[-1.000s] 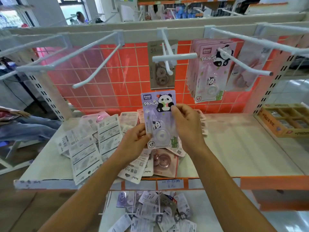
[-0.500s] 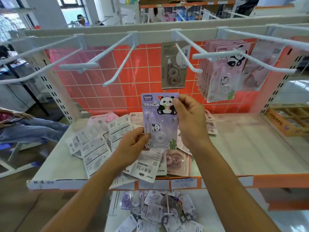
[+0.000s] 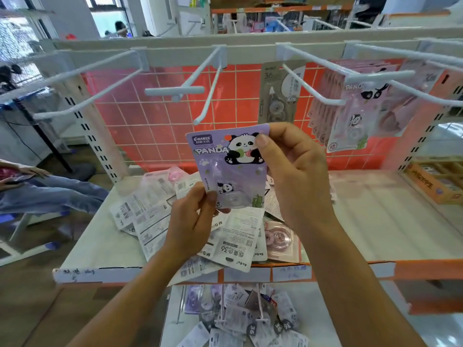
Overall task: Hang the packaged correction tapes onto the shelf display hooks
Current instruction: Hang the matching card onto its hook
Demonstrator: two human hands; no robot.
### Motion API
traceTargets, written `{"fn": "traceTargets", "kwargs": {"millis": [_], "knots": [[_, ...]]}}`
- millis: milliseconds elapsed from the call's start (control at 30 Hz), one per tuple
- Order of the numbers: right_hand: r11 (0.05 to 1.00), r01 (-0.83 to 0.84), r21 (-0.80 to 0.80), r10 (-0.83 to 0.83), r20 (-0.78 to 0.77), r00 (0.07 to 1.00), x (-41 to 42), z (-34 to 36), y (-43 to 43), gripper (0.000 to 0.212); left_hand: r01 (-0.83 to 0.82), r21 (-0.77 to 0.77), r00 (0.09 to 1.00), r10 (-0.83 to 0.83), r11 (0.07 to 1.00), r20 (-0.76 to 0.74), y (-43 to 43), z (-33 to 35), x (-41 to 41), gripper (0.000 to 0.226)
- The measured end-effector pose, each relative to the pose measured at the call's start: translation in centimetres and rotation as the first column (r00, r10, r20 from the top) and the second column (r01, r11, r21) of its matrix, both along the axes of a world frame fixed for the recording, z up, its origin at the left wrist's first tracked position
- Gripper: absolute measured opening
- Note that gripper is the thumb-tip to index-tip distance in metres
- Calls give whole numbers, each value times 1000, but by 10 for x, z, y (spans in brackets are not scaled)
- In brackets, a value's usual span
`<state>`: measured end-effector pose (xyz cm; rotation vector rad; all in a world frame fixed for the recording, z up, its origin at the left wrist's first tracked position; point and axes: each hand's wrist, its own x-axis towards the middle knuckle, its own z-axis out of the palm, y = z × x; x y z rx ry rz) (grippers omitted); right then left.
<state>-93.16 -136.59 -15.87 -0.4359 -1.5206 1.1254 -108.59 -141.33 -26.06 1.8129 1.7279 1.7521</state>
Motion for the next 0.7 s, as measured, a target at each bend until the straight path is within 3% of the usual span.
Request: {"fn": "traceTargets", "kwargs": {"millis": [200,367,700], "knots": [[996,-90,5,90,-58,994,-11,10,-11,16,2,95,999,-6,995,42,-4,0,-11,36],[997,-73,31,74,-58,996,-20,12,-14,16,9,136,999,-15,991,44,-6,2,-21,19],[999,-13,52,14,-30,999,-31,12,-8,13,6,154,997,-18,988,73,-2,6,-31,37]]}}
